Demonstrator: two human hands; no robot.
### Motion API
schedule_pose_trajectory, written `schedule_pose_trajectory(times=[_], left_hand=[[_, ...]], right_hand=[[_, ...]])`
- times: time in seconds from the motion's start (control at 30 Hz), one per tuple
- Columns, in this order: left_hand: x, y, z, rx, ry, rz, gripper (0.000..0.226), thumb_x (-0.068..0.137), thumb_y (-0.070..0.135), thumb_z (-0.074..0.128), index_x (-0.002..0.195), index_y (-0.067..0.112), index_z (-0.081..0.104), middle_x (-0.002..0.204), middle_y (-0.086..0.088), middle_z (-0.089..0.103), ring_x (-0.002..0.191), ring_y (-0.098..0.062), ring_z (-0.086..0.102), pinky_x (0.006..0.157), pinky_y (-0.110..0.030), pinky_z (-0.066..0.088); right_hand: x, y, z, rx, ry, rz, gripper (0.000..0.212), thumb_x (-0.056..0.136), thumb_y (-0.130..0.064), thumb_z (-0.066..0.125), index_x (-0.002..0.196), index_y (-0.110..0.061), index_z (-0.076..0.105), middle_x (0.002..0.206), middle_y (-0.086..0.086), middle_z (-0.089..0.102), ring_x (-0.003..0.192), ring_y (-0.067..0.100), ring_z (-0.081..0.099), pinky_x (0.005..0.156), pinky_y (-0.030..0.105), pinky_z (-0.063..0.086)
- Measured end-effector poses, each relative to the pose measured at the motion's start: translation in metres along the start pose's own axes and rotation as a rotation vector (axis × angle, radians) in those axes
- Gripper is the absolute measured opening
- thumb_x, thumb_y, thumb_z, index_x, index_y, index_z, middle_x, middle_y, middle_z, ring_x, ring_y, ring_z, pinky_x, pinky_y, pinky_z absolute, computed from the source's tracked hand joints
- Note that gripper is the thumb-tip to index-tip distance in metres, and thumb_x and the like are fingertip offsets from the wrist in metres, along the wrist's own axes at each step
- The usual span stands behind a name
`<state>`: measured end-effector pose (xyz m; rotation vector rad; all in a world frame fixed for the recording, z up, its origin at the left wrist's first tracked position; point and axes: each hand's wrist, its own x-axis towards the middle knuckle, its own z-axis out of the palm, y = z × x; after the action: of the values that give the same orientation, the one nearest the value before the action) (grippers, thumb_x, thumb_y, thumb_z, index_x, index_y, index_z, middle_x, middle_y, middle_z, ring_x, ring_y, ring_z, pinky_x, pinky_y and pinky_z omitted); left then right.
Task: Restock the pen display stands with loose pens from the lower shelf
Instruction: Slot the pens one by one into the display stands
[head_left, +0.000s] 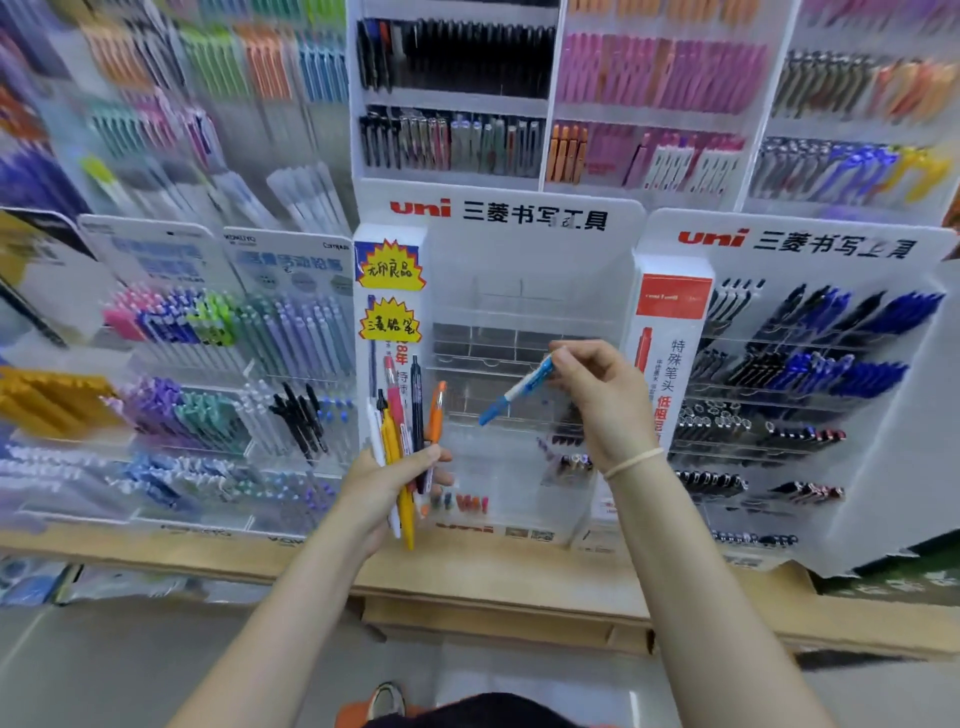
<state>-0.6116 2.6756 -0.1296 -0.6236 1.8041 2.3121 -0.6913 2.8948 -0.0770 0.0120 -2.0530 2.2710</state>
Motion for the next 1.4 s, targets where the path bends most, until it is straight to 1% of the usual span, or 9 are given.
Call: schedule_pose_trajectory(times=[0.13,0.27,0.47,0.6,0.87,1.03,1.13,1.3,1.4], left_hand=[[0.019,0.014,-0.030,-0.001,-0.029,0.000,0.019,0.091,0.015,0.070,0.101,-0.001,0.073,0.088,-0.019,0.075,0.071,-0.026,0.070,0.052,-0.031,0.052],[0.039,0.023,-0.055,-0.005,-0.081,-0.016,0.022,0.092,0.017,0.069,0.101,-0.003,0.074,0.089,-0.022,0.075,0.072,-0.029,0.070,0.060,-0.036,0.056],[0.060,0.039,-0.068,-0.018,-0.194,-0.045,0.019,0.092,0.012,0.068,0.104,-0.003,0.071,0.098,-0.018,0.076,0.077,-0.027,0.073,0.079,-0.046,0.059],[0.065,0.046,-0.069,0.006,-0.242,-0.056,0.022,0.091,0.017,0.070,0.101,-0.002,0.074,0.090,-0.021,0.076,0.074,-0.025,0.073,0.058,-0.031,0.058],[0.066,0.051,-0.059,-0.035,-0.247,-0.034,0.022,0.092,0.012,0.066,0.110,-0.001,0.068,0.097,-0.012,0.077,0.071,-0.021,0.073,0.054,-0.029,0.057],[0.065,0.052,-0.055,-0.045,-0.259,-0.031,0.024,0.093,0.010,0.064,0.113,-0.004,0.066,0.082,-0.010,0.076,0.067,-0.020,0.072,0.054,-0.028,0.057],[0.063,0.051,-0.052,-0.068,-0.267,-0.015,0.026,0.091,0.008,0.065,0.115,-0.001,0.064,0.093,-0.014,0.076,0.067,-0.023,0.071,0.059,-0.031,0.058],[0.062,0.049,-0.055,-0.096,-0.245,-0.003,0.039,0.077,0.017,0.072,0.111,-0.001,0.065,0.093,-0.014,0.076,0.066,-0.022,0.070,0.056,-0.031,0.058],[0.061,0.050,-0.054,-0.088,-0.223,-0.004,0.038,0.072,0.018,0.075,0.105,0.002,0.068,0.088,-0.011,0.076,0.062,-0.020,0.069,0.051,-0.028,0.053]], right_hand=[[0.015,-0.015,0.043,-0.024,0.079,-0.148,0.015,0.090,0.002,0.066,0.084,-0.012,0.068,0.088,-0.003,0.073,0.080,0.009,0.069,0.074,0.021,0.055],[0.029,-0.024,0.068,-0.020,0.157,-0.238,0.014,0.089,0.001,0.068,0.087,-0.013,0.070,0.094,0.004,0.074,0.090,0.022,0.071,0.082,0.030,0.059],[0.051,-0.003,0.109,-0.193,0.117,-0.165,0.022,0.086,0.000,0.071,0.079,-0.021,0.072,0.085,-0.001,0.074,0.082,0.017,0.069,0.081,0.031,0.058],[0.064,0.015,0.118,-0.368,0.029,-0.103,0.015,0.085,-0.008,0.075,0.085,-0.022,0.074,0.087,-0.005,0.074,0.083,0.007,0.069,0.077,0.020,0.055],[0.086,0.024,0.126,-0.559,-0.102,-0.088,0.009,0.084,-0.019,0.077,0.091,-0.013,0.079,0.082,-0.006,0.074,0.074,-0.002,0.064,0.069,0.015,0.053],[0.088,0.026,0.122,-0.579,-0.147,-0.127,0.011,0.084,-0.018,0.077,0.094,-0.014,0.079,0.090,-0.003,0.076,0.086,0.010,0.070,0.082,0.027,0.058],[0.088,0.025,0.122,-0.616,-0.181,-0.177,0.015,0.085,-0.020,0.076,0.098,-0.013,0.079,0.092,-0.003,0.077,0.085,0.006,0.070,0.083,0.027,0.058],[0.077,0.014,0.119,-0.737,-0.149,-0.276,0.030,0.090,-0.029,0.070,0.116,-0.014,0.072,0.099,-0.013,0.068,0.084,-0.002,0.062,0.076,0.010,0.050],[0.056,0.001,0.114,-0.529,-0.087,-0.244,0.015,0.093,-0.026,0.067,0.100,-0.015,0.076,0.080,-0.012,0.071,0.069,0.000,0.062,0.062,0.015,0.049]])
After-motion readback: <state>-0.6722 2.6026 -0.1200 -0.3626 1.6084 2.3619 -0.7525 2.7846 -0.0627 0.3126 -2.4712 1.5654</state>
